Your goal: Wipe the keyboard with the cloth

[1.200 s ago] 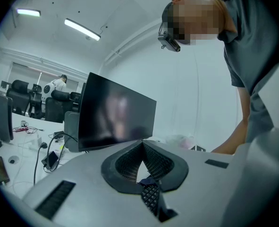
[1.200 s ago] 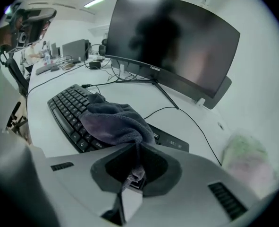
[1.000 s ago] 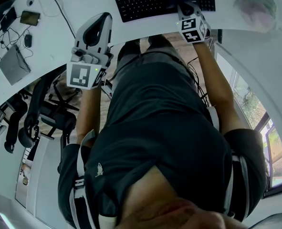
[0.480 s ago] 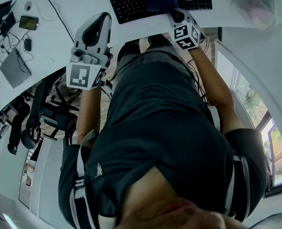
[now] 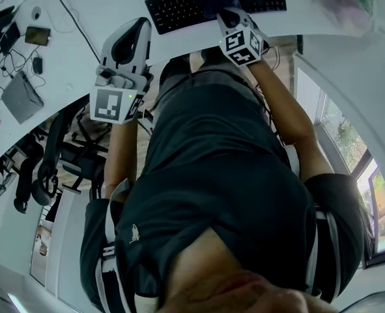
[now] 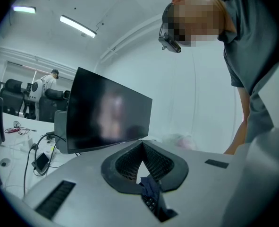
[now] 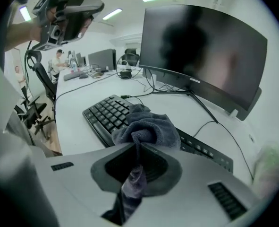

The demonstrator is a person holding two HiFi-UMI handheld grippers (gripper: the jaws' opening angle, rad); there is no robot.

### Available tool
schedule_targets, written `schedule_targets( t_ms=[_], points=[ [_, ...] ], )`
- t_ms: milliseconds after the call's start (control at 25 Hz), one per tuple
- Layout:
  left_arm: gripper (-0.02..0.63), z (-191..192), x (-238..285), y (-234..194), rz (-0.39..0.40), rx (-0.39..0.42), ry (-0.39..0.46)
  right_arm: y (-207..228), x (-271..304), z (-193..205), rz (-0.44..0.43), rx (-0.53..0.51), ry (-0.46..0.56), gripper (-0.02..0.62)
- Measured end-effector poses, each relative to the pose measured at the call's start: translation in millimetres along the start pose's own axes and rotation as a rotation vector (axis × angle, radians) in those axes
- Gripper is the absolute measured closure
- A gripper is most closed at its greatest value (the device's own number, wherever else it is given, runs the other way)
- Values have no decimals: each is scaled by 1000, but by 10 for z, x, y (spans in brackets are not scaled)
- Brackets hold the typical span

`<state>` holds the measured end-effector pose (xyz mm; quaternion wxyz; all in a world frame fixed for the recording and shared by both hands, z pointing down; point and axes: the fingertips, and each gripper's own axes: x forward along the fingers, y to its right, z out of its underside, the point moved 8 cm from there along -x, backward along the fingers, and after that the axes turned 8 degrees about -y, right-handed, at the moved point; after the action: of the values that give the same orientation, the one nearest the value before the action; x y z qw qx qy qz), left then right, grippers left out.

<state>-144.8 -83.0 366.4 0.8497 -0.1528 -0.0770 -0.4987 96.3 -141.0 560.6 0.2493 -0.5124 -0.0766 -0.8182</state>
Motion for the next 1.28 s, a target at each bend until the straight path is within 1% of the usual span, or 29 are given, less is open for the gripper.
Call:
schedule_targets(
  t_ms=[80,200,360,480,560,600,640,720,760,840,920,1000,1160,1280],
  points=[
    [603,-4,3,5,0,3,-6,-37,10,-58,-24,18,14,563],
    [603,-3,7,2,-3,4,-11,144,-40,135,7,49,-8,565],
    [603,-5,68,21,5,0,-7,611,-232,578,115,122,-68,563],
    [603,-13,102,42,12,0,-4,987,-368,871,226,217,-111,563],
    [603,-12,109,39,16,0,-8,1163,-412,952,285,274,-129,565],
    [603,-7,114,34,18,1,-12,1191,-408,921,295,277,-126,564],
    [603,-1,123,31,19,1,-16,1173,-376,856,291,256,-116,563],
    [603,5,152,36,22,4,-23,1037,-271,686,251,186,-88,565],
    [603,1,169,44,23,6,-25,959,-231,616,228,169,-77,563],
    [601,-22,202,67,27,12,-27,875,-206,580,197,196,-59,565],
    [603,-49,233,88,30,16,-27,918,-235,704,196,254,-49,565],
    [601,-58,265,97,33,17,-29,1055,-314,889,228,302,-55,563],
    [603,-32,326,102,37,12,-33,1391,-439,1204,321,372,-109,565],
    [603,-35,362,127,43,15,-35,1572,-403,1265,364,396,-127,564]
  ],
)
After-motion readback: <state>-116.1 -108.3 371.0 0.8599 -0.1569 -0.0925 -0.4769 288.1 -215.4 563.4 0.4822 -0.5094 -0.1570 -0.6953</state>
